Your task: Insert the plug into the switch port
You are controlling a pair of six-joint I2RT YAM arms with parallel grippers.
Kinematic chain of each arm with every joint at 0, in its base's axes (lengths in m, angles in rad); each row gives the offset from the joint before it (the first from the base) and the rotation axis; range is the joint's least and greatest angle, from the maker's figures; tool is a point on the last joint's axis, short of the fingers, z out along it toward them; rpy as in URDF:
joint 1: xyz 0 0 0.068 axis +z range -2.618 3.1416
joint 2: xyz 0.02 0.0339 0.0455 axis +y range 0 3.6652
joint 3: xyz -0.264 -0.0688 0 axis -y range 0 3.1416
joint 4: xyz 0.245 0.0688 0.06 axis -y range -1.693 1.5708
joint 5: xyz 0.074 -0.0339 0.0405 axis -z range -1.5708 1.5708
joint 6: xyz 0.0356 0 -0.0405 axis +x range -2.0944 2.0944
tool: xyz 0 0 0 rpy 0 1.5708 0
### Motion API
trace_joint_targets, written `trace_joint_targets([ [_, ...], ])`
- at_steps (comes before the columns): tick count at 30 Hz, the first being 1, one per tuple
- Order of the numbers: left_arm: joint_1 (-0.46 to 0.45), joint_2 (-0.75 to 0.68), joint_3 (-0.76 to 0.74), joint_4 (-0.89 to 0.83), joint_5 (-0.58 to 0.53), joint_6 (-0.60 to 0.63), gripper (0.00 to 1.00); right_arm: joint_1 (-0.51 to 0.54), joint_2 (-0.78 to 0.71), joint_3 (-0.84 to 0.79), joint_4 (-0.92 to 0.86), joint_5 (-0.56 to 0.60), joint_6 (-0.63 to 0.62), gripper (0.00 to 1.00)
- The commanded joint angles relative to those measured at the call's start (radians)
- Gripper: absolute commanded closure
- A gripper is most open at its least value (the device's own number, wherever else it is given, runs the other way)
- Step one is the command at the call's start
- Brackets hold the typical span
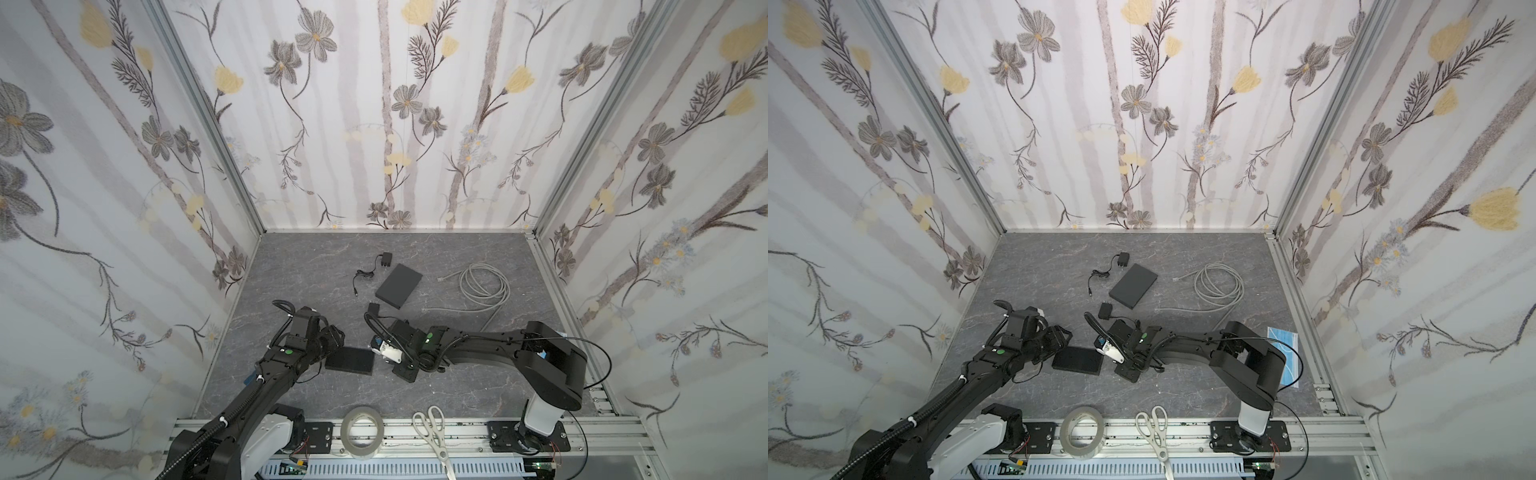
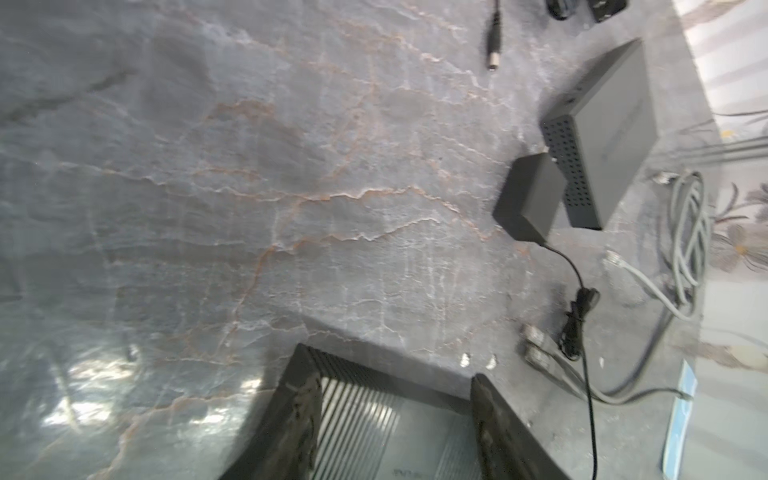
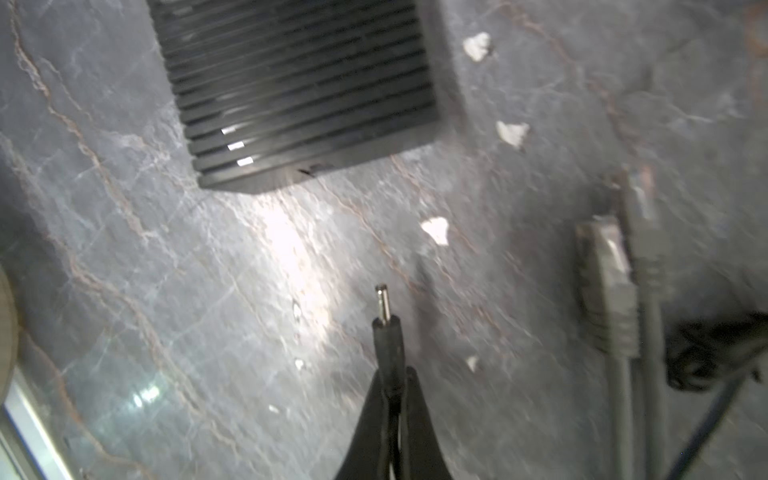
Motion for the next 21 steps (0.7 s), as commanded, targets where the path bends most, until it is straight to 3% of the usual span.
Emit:
trace_joint_targets([
  [1, -0.015, -0.075, -0.033, 0.193, 0.183, -0.008, 0.41, -0.032, -0.094, -0.046, 0.095, -0.088, -0.032, 1.0],
  [5, -0.125, -0.102, -0.012, 0.255, 0.165, -0.045, 0.46, -0.065, -0.183, -0.083, 0.131, -0.117, -0.048, 1.0],
  [9, -0.23, -0.007, 0.049, 0.281, 0.146, -0.099, 0.53, -0.074, -0.233, -0.098, 0.174, -0.146, -0.029, 1.0],
  [15, -0.28, 0.114, 0.075, 0.396, 0.194, -0.176, 0.61, -0.074, -0.24, -0.091, 0.205, -0.161, -0.009, 1.0],
  [21, -0.32, 0.156, 0.089, 0.439, 0.203, -0.204, 0.62, -0.086, -0.221, -0.077, 0.214, -0.147, 0.005, 1.0],
])
